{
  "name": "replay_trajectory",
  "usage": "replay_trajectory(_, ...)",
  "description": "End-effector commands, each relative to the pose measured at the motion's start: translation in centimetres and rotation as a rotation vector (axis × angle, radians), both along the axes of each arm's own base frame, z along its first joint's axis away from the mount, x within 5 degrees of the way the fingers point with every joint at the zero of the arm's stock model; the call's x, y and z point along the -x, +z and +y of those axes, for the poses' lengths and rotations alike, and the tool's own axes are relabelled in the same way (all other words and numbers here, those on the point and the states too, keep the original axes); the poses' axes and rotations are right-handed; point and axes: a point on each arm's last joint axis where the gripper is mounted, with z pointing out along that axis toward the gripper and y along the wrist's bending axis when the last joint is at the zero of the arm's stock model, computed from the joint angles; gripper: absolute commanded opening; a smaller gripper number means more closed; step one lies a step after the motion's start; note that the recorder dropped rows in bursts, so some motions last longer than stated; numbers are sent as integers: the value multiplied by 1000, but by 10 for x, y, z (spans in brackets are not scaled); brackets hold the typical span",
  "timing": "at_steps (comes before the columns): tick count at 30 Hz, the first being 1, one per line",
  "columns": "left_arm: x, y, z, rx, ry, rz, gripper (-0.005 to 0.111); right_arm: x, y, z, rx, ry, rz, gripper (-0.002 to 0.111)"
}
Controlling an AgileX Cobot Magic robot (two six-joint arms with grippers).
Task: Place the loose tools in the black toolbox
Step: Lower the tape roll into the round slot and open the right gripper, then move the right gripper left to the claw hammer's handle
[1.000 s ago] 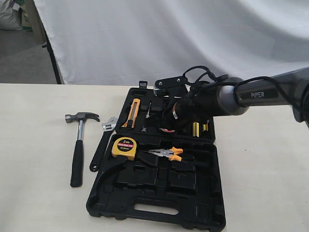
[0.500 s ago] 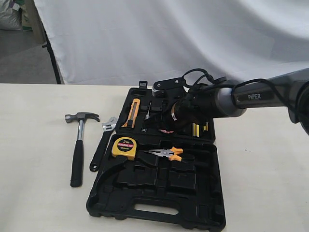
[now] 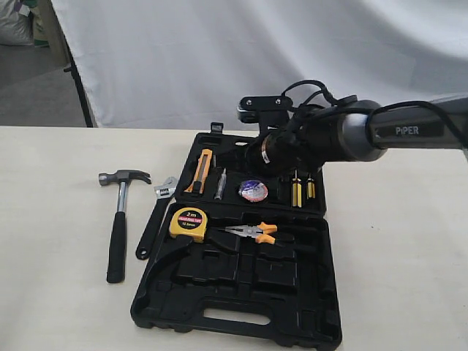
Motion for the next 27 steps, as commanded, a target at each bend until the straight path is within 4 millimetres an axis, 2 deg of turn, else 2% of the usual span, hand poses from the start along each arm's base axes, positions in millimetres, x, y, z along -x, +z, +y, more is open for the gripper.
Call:
replay_trajectory(1, 1, 2, 1, -2, 26, -13, 1, 10, 6, 12, -2, 27, -9, 0)
replay_trajectory(3, 1, 2, 1, -2, 26, -13, 1, 18, 6, 22, 15, 69, -23, 0)
replay_trajectory(5, 1, 2, 1, -2, 26, -13, 1, 26, 6, 32, 39, 116, -40, 6)
replay_trajectory(6, 1, 2, 1, -2, 26, -13, 1, 32, 6, 39, 54, 149, -52, 20)
replay_trajectory(7, 1, 2, 1, -2, 26, -13, 1, 34, 6, 42, 62, 164, -59, 27)
replay_trajectory(8, 1, 2, 1, -2, 26, -13, 1, 39, 7, 49, 75, 210, -87, 42)
replay_trajectory(11, 1, 2, 1, -2, 26, -13, 1, 44, 9, 56, 65, 250, -106, 62)
replay_trajectory(27, 1, 2, 1, -2, 26, -13, 1, 48, 9, 62, 41, 270, -109, 64)
